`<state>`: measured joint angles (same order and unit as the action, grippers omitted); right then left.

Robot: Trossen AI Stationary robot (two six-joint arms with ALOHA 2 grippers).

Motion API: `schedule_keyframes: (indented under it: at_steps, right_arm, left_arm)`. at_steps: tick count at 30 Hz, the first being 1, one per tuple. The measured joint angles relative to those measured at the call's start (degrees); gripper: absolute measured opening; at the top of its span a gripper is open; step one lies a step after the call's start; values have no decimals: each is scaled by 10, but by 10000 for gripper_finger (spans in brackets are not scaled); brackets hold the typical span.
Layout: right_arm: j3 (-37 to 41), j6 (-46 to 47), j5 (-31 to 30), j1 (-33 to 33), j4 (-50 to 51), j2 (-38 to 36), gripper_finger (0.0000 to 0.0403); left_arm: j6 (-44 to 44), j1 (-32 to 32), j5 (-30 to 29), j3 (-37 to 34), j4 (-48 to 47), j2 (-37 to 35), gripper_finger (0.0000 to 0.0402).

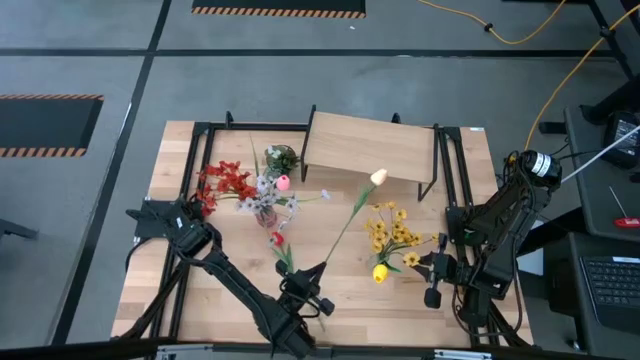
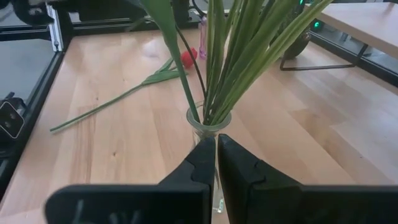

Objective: Pick and place flowers into a vace then onto a shelf
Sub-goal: Put the white flower into the transparent vase

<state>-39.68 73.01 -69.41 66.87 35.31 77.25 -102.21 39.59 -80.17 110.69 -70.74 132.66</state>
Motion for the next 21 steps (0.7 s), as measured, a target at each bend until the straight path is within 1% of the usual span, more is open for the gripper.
schedule_keyframes:
  at_steps: [5,9,12,16,21]
  right_arm:
    - [0,0,-3,0,-2,0,23]
    - [0,0,-20,-1,-15,0,23]
    - [0,-20,-26,-2,-22,0,23]
    - [0,-97,-25,-3,-83,0,23]
    - [0,-263,-26,-3,-223,0,23]
  left_arm:
    - [89,0,-26,45,-2,-1,3]
    - [163,-1,-30,83,-2,-1,3]
    - [201,1,-43,100,-2,-1,3]
    - [240,13,-81,118,-3,-1,3]
    - [270,28,-99,138,-2,-1,3]
